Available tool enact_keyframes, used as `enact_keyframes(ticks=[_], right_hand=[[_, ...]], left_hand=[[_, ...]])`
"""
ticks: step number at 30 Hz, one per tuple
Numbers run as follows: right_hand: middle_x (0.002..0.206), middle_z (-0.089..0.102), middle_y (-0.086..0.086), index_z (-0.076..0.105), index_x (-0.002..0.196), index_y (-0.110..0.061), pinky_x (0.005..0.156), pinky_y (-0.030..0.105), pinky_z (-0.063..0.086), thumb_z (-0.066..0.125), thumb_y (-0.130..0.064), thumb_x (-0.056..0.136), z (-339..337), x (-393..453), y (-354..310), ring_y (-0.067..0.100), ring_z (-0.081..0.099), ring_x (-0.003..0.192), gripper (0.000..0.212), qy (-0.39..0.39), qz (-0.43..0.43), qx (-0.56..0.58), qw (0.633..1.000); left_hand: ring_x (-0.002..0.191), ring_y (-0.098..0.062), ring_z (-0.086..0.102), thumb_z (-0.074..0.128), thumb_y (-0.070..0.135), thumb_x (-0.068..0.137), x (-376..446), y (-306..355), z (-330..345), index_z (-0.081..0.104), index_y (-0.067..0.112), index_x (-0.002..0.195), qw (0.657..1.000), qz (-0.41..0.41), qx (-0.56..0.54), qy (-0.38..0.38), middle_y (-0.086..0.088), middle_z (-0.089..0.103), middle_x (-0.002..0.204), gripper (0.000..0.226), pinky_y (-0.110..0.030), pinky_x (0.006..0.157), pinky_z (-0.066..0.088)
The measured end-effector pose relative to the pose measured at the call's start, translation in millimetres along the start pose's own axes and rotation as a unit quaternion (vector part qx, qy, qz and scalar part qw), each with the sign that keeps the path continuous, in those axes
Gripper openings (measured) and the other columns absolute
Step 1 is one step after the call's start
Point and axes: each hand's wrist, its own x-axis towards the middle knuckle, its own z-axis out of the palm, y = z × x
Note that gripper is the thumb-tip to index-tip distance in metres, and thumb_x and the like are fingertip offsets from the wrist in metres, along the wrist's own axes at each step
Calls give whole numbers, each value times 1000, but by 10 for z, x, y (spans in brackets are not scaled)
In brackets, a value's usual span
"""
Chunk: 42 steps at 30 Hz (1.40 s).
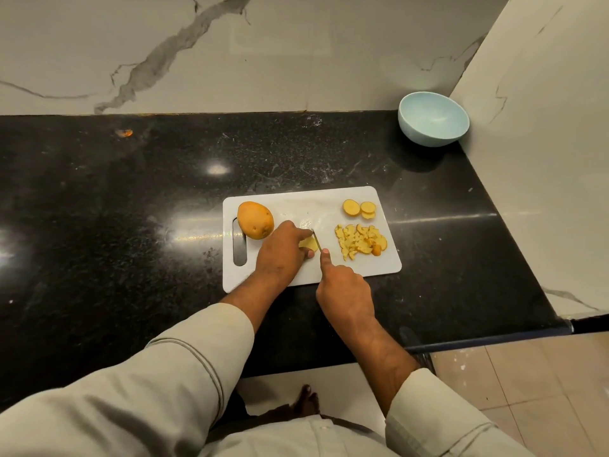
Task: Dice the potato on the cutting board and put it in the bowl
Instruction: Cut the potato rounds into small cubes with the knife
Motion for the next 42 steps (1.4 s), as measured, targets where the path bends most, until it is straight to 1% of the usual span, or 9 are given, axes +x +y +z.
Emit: enact_keyframes(ticks=[10, 20, 25, 28, 31, 33, 38, 40, 42], right_hand=[[97, 58, 6, 12, 154, -21, 61, 34, 41, 35, -22, 98, 65, 47, -41, 24, 60, 84, 60, 0, -9, -4, 1000], [94, 61, 7, 12, 153, -19, 59, 34, 40, 38, -20, 96, 166, -108, -42, 23, 61, 78, 63, -2, -18, -6, 1000], [93, 57, 5, 7, 154, -20, 60, 32, 41, 36, -20, 97, 213, -255, 13, 17, 51, 71, 64, -15, -13, 2, 1000], [97, 58, 5, 6, 154, -21, 62, 32, 44, 36, -20, 98, 235, -348, 58, 18, 57, 76, 64, -19, -10, 0, 1000], [98, 59, 4, 6, 154, -22, 68, 33, 50, 36, -21, 99, 239, -409, 102, 18, 60, 80, 63, -21, -8, 1, 1000], [95, 58, 2, 7, 153, -23, 68, 32, 52, 36, -23, 99, 213, -423, 131, 17, 59, 79, 61, -19, -4, 3, 1000], [83, 49, 0, 10, 153, -25, 64, 33, 54, 37, -23, 99, 113, -362, 110, 16, 58, 73, 60, 17, -5, 16, 1000], [87, 55, 3, 12, 153, -24, 64, 34, 51, 36, -23, 99, 80, -260, 68, 19, 60, 75, 60, 26, -5, 15, 1000], [94, 58, 5, 13, 153, -24, 63, 35, 47, 36, -22, 98, 56, -147, 23, 22, 61, 79, 60, 24, -4, 10, 1000]], left_hand=[[85, -18, 54, 65, 24, 90, -48, 52, 49, 66, 14, 118, 1000, -2, 13, 17, 0, 51, 97, 30, -26, 67, 36], [93, -22, 59, 66, 24, 89, -16, 79, 43, 66, 13, 116, 999, -34, 12, 15, 0, 56, 102, 29, -26, 69, 40], [81, -14, 49, 64, 24, 90, -12, 66, 58, 63, 14, 117, 999, -53, -4, 12, 9, 44, 87, 29, -25, 68, 37], [79, -12, 45, 62, 26, 92, -22, 63, 48, 63, 13, 117, 998, -59, -11, 6, 8, 44, 86, 28, -24, 68, 35], [63, -6, 43, 59, 30, 94, -55, 70, 45, 61, 14, 101, 996, -79, -40, 15, 13, 43, 73, 18, -20, 56, 29], [59, -3, 42, 59, 32, 94, -62, 68, 38, 53, 14, 90, 993, -100, -63, 21, 16, 42, 69, 19, -21, 55, 29], [69, -11, 51, 59, 31, 95, -26, 23, 7, 62, 13, 95, 992, -103, -75, -5, 1, 61, 81, 18, -27, 67, 38], [80, -20, 59, 61, 29, 93, -37, 30, -4, 63, 12, 95, 994, -92, -61, -5, -3, 62, 86, 17, -28, 68, 41], [93, -27, 62, 66, 24, 90, -46, 45, -13, 67, 8, 104, 997, -73, -36, -7, -7, 64, 99, 21, -32, 75, 47]])
